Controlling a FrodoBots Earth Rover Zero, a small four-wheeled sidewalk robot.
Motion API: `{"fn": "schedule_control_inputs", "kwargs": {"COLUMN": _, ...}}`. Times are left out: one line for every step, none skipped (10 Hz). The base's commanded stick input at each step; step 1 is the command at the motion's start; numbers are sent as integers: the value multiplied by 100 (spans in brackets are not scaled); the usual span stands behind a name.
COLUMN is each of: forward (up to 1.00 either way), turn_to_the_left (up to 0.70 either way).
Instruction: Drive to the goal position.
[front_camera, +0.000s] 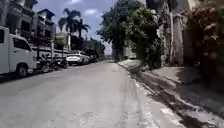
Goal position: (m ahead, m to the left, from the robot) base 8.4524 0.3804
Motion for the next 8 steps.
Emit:
{"fn": "schedule_control_inputs", "kwargs": {"forward": 100, "turn_to_the_left": 0}}
{"fn": "schedule_control_inputs", "kwargs": {"forward": 100, "turn_to_the_left": 0}}
{"fn": "schedule_control_inputs", "kwargs": {"forward": 100, "turn_to_the_left": -8}}
{"fn": "schedule_control_inputs", "kwargs": {"forward": 100, "turn_to_the_left": -30}}
{"fn": "schedule_control_inputs", "kwargs": {"forward": 100, "turn_to_the_left": -40}}
{"fn": "schedule_control_inputs", "kwargs": {"forward": 100, "turn_to_the_left": -40}}
{"fn": "schedule_control_inputs", "kwargs": {"forward": 100, "turn_to_the_left": -37}}
{"fn": "schedule_control_inputs", "kwargs": {"forward": 100, "turn_to_the_left": -13}}
